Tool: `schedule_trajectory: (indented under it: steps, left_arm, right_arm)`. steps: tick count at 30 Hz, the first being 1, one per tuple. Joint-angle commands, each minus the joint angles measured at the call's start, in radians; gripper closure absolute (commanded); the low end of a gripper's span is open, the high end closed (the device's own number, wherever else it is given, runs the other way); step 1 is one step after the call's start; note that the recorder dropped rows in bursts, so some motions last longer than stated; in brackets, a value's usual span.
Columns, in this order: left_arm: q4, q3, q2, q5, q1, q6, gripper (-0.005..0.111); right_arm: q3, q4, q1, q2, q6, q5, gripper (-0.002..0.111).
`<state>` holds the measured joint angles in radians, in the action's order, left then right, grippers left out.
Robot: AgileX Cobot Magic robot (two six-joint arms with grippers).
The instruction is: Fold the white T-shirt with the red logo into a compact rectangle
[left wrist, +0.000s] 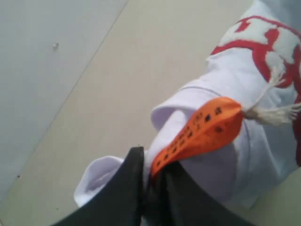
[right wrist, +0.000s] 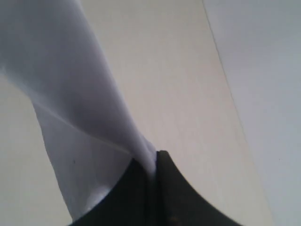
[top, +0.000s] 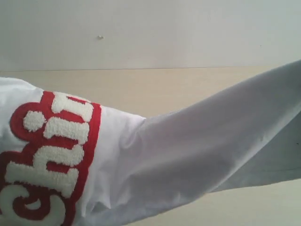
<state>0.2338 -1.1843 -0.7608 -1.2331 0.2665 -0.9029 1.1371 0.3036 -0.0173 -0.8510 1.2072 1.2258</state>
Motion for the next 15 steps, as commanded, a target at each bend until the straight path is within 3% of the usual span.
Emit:
schedule_trajectory:
  steps: [1,7,15]
  left_arm:
    - [-0.004,0.006,0.111,0.012,0.131,0.119,0.107]
    - [-0.084,0.006,0.218,0.012,0.235,0.283,0.107]
    - [-0.173,0.077,0.202,0.012,0.253,0.329,0.107]
  right_arm:
    - [-0.004,0.032,-0.032,0.059,-0.066,-0.005,0.108]
    - [-0.004,0.047,-0.041,0.12,-0.139,-0.005,0.108]
    - [-0.033,0.048,-0.041,0.1,-0.2,-0.005,0.108]
